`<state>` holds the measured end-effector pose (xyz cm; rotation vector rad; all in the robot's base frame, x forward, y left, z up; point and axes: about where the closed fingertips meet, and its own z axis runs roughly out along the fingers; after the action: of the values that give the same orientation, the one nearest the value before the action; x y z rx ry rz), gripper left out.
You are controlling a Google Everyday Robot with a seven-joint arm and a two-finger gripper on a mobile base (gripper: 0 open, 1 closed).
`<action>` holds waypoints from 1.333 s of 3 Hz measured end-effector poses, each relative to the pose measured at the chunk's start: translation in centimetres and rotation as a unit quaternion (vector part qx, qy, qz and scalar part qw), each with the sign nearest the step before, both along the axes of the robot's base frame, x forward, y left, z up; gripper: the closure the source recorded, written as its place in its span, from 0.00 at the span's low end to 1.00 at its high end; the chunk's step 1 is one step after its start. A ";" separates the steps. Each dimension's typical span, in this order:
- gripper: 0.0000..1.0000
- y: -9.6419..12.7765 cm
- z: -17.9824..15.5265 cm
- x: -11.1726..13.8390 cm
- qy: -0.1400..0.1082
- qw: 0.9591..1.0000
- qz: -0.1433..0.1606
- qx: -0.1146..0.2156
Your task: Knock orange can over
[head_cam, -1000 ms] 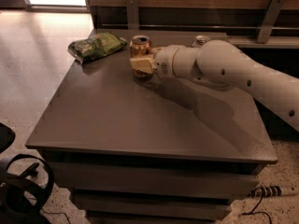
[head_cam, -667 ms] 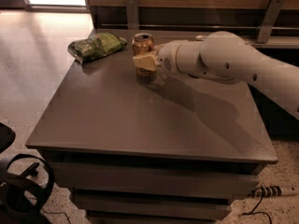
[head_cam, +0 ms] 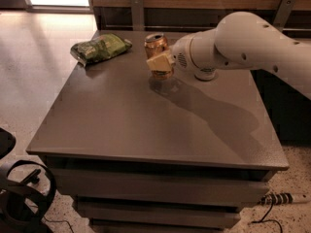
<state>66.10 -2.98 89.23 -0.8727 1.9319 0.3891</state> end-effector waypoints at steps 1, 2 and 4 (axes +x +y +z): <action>1.00 -1.2 0.4 -1.2 0.019 0.998 -0.005 -0.051; 1.00 -1.8 0.6 -2.3 0.034 0.995 -0.003 -0.096; 1.00 -2.3 0.6 -3.7 0.073 0.979 0.007 -0.191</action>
Offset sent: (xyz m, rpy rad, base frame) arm -0.0363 -0.0305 0.0072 -0.3114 0.1151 -0.0006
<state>62.36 -5.29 89.81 -1.1286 2.1772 0.0892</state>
